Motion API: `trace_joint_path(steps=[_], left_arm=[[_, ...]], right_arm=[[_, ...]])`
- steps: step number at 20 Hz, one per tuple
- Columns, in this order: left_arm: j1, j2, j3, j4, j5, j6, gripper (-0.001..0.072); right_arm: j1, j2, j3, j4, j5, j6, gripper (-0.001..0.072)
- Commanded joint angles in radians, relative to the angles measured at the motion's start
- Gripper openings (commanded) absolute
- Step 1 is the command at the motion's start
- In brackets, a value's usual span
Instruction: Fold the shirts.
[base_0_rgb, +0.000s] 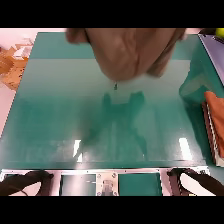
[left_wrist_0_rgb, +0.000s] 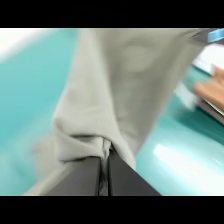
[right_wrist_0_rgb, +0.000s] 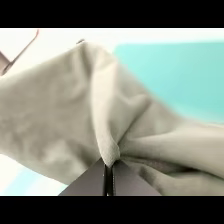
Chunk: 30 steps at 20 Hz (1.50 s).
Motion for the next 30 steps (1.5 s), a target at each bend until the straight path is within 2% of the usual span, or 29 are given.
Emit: trace_joint_path(steps=[1, 3, 8, 10, 13, 15, 16, 18, 20, 22, 23, 24, 26, 27, 29, 30], left_arm=[[0.000, 0.163, 0.056, 0.294, -0.004, -0.095, 0.0031], [0.000, 0.209, 0.057, 0.414, -0.003, -0.153, 0.0031], [0.000, 0.208, -0.020, 0.433, 0.011, -0.163, 0.0032], [0.000, 0.174, -0.096, 0.464, -0.001, -0.163, 0.0032], [0.000, 0.066, -0.235, 0.465, -0.037, -0.162, 0.0031], [0.000, -0.044, -0.343, 0.447, -0.015, -0.111, 0.0032], [0.000, -0.111, -0.396, 0.423, 0.007, -0.071, 0.0032], [0.000, -0.253, -0.478, 0.375, 0.092, -0.058, 0.0033], [0.000, -0.403, -0.494, 0.304, 0.155, -0.058, 0.0033], [0.000, -0.499, -0.493, 0.254, 0.205, -0.061, 0.0034], [0.000, -0.517, -0.488, 0.257, 0.217, -0.072, 0.0157], [0.000, -0.520, -0.477, 0.276, 0.220, -0.100, 0.0403], [0.006, -0.513, -0.389, 0.380, 0.100, -0.153, 0.0428], [0.019, -0.506, -0.330, 0.430, 0.005, -0.173, 0.0428], [0.066, -0.494, -0.212, 0.450, -0.201, -0.212, 0.0427], [0.096, -0.473, -0.201, 0.447, -0.261, -0.248, 0.0427]], right_arm=[[-0.069, 0.170, 0.114, -0.119, -0.011, 0.037, 0.0017], [-0.090, 0.237, 0.114, -0.151, -0.013, 0.037, 0.0017], [-0.090, 0.262, 0.072, -0.151, 0.027, 0.037, 0.0017], [-0.087, 0.260, -0.032, -0.150, 0.027, 0.036, 0.0017], [-0.044, 0.246, -0.302, -0.150, 0.011, 0.031, 0.0018], [0.029, 0.213, -0.536, -0.150, -0.111, -0.009, 0.0019], [0.078, 0.184, -0.661, -0.150, -0.217, -0.023, 0.0019], [0.182, 0.090, -0.864, -0.144, -0.451, -0.025, 0.0019], [0.254, -0.053, -0.950, -0.114, -0.608, -0.025, 0.0019], [0.264, -0.185, -0.934, -0.080, -0.639, -0.025, 0.0019], [0.256, -0.227, -0.911, -0.078, -0.635, -0.025, 0.0020], [0.239, -0.249, -0.882, -0.079, -0.619, -0.025, 0.0066], [0.174, -0.240, -0.811, -0.083, -0.529, -0.026, 0.0249], [0.129, -0.227, -0.768, -0.095, -0.451, -0.026, 0.0287], [0.016, -0.184, -0.681, -0.145, -0.261, -0.026, 0.0291], [-0.042, -0.159, -0.653, -0.163, -0.186, -0.026, 0.0291]])
